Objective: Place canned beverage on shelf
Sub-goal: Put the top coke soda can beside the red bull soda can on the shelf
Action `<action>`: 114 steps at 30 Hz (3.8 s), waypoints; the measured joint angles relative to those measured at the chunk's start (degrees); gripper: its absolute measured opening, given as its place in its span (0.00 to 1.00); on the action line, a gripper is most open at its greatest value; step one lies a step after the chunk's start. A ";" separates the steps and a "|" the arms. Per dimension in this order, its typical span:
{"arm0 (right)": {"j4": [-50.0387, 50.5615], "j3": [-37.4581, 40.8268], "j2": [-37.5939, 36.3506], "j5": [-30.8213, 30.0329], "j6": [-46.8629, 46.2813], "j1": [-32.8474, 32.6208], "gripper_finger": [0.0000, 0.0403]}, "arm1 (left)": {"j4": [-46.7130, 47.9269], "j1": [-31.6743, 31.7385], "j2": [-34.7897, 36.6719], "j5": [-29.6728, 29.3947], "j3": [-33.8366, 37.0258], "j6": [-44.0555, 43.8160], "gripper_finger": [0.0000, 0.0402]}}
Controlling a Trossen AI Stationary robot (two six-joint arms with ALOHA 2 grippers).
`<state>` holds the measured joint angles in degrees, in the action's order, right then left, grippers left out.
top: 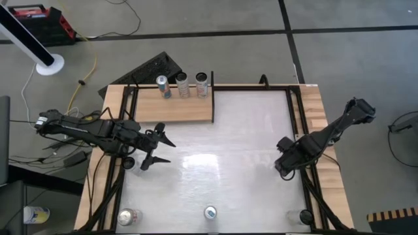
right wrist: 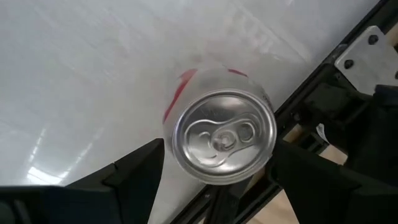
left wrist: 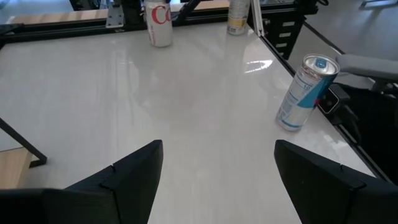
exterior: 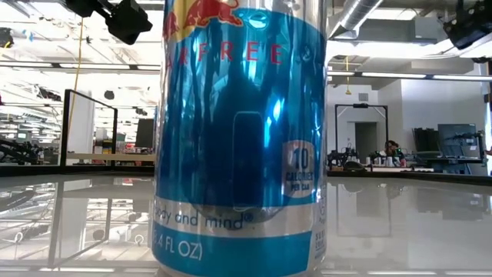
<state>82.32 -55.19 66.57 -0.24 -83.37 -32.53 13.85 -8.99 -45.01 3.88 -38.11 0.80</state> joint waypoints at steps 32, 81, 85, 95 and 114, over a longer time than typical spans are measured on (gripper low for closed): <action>-32.91 0.49 4.38 -8.64 35.45 18.37 0.72 | -1.29 0.02 0.00 -0.24 0.00 2.03 0.73; -37.81 -14.40 40.67 -11.00 52.99 29.78 0.82 | 2.14 0.02 0.02 -0.22 -0.02 -0.48 0.73; -38.90 -14.25 40.81 -10.95 53.18 29.79 0.85 | 2.14 0.02 0.02 -0.24 -0.02 -0.50 0.73; -47.85 -13.10 42.90 -3.09 56.31 31.40 0.94 | 2.27 0.01 0.00 -0.22 -0.02 -0.10 0.73; -85.84 -12.76 38.53 -26.44 75.46 22.52 0.79 | -11.70 -0.02 -1.97 -3.66 4.18 0.22 0.73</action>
<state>-3.52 -67.95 105.10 -26.69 -7.91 -10.01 2.14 -9.02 -46.99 0.22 -33.93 1.02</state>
